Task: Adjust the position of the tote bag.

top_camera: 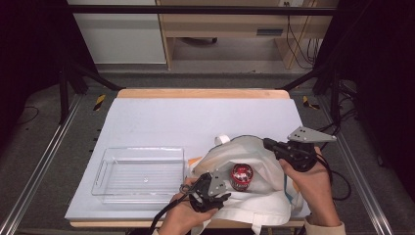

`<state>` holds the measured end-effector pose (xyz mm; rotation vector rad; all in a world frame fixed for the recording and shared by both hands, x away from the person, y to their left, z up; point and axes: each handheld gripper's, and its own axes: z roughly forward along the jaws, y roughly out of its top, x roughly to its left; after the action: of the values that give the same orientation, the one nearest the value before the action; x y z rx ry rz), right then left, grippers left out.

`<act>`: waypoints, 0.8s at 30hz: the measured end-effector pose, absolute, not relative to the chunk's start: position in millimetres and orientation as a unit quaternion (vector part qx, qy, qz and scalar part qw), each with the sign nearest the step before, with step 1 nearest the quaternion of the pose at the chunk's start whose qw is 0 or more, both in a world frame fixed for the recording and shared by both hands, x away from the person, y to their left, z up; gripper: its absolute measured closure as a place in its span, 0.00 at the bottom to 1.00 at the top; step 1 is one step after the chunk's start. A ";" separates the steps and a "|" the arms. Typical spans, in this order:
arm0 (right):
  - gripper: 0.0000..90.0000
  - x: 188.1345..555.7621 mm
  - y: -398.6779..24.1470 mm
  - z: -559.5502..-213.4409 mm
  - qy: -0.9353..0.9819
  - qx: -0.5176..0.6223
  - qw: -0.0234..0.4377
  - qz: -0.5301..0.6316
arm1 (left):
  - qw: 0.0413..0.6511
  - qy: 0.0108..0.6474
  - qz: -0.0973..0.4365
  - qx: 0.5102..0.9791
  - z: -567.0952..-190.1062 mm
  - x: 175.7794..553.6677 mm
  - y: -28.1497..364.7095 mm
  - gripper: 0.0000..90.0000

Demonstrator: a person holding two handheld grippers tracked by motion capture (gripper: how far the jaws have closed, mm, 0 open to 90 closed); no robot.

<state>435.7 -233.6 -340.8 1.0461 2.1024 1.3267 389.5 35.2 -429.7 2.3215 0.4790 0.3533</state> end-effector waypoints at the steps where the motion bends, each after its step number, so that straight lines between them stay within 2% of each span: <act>1: 0.98 435.5 -233.8 -340.6 0.760 0.377 0.221 0.481 | 0.360 0.185 0.134 0.905 -431.8 388.4 35.1 0.66; 5: 0.98 434.3 -235.2 -339.2 0.759 0.377 0.219 0.483 | 0.349 0.181 0.130 0.910 -439.3 384.4 34.6 0.66; 13: 0.98 433.3 -233.5 -338.2 0.761 0.375 0.217 0.483 | 0.361 0.161 0.141 0.908 -425.8 388.5 24.8 0.60; 19: 0.98 433.0 -233.9 -337.8 0.762 0.374 0.215 0.484 | 0.339 0.159 0.131 0.918 -436.7 396.5 17.0 0.63; 24: 0.98 433.2 -232.6 -338.0 0.763 0.373 0.214 0.482 | 0.337 0.157 0.132 0.919 -438.6 399.1 15.1 0.61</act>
<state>433.2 -232.6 -338.0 1.0357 2.1177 1.3380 399.1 15.1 -438.6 2.3950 0.4102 0.3443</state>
